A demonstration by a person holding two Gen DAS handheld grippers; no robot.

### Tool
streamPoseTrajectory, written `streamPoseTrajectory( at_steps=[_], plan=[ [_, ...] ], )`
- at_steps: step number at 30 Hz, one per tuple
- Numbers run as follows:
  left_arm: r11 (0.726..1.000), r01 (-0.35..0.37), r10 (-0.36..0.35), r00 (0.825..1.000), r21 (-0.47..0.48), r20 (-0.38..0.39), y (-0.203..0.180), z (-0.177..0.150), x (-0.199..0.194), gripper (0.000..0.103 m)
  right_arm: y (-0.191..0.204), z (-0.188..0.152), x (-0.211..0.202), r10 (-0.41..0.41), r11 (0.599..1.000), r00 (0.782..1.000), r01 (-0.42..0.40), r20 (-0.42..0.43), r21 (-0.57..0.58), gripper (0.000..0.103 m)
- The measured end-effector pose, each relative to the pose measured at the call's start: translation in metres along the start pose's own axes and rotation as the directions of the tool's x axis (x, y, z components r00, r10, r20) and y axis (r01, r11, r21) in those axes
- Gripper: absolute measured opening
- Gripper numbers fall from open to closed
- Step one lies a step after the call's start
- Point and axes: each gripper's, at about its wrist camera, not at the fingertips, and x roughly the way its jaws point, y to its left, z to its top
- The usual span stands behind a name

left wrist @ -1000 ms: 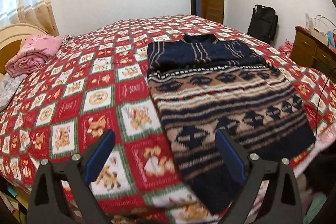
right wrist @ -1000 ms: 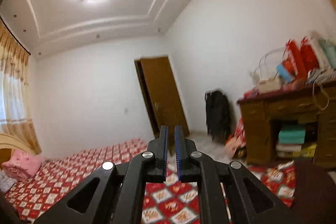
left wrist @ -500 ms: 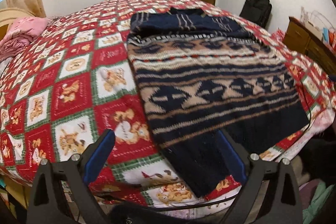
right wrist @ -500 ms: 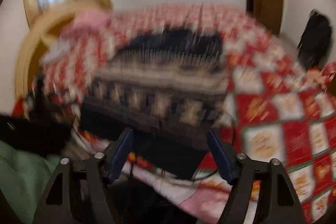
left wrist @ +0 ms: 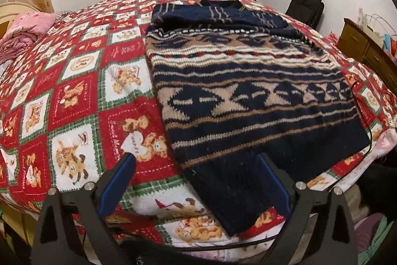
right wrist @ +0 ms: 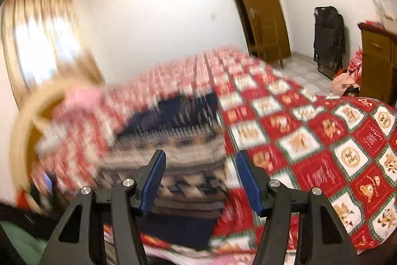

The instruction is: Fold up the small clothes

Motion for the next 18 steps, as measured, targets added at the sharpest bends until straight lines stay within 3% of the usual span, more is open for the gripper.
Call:
streamPoseTrajectory(
  at_steps=[4, 7, 9, 11, 13, 14, 16, 17, 18],
  plan=[
    [1.0, 0.002, -0.002, 1.0, 0.001, 0.025, -0.002, 0.005, -0.007, 0.099, -0.015, 0.029, -0.044, 0.163, 0.964, 0.967, -0.198, 0.196, 0.177, 0.061],
    [1.0, 0.0, 0.0, 0.999, 0.001, 0.047, -0.003, 0.01, -0.014, 0.099, -0.012, 0.05, -0.075, 0.241, 0.937, 0.927, -0.3, 0.288, 0.18, 0.061],
    [1.0, -0.001, 0.002, 0.998, -0.006, 0.059, -0.002, 0.012, -0.017, 0.099, -0.008, 0.064, -0.102, 0.298, 0.909, 0.888, -0.376, 0.351, 0.178, 0.061],
    [1.0, -0.002, 0.003, 0.998, -0.019, 0.069, 0.0, 0.015, -0.02, 0.099, -0.005, 0.079, -0.138, 0.393, 0.842, 0.82, -0.503, 0.417, 0.196, 0.066],
    [0.999, 0.004, -0.001, 0.997, -0.04, 0.081, 0.002, 0.017, -0.023, 0.099, -0.004, 0.087, -0.16, 0.444, 0.788, 0.779, -0.575, 0.444, 0.22, 0.078],
    [0.999, 0.011, -0.007, 0.996, -0.047, 0.085, 0.002, 0.018, -0.025, 0.099, -0.003, 0.092, -0.173, 0.48, 0.752, 0.751, -0.618, 0.454, 0.228, 0.08],
    [0.999, 0.016, -0.012, 0.996, -0.049, 0.089, 0.002, 0.019, -0.027, 0.099, 0.003, 0.097, -0.191, 0.535, 0.711, 0.718, -0.667, 0.446, 0.221, 0.08],
    [0.999, 0.012, -0.008, 0.996, -0.043, 0.092, 0.001, 0.019, -0.029, 0.099, 0.007, 0.098, -0.199, 0.551, 0.709, 0.715, -0.673, 0.431, 0.21, 0.08],
    [0.999, 0.004, 0.0, 0.995, -0.034, 0.096, 0.0, 0.019, -0.03, 0.099, 0.011, 0.098, -0.202, 0.549, 0.721, 0.725, -0.663, 0.416, 0.202, 0.08]
  ],
)
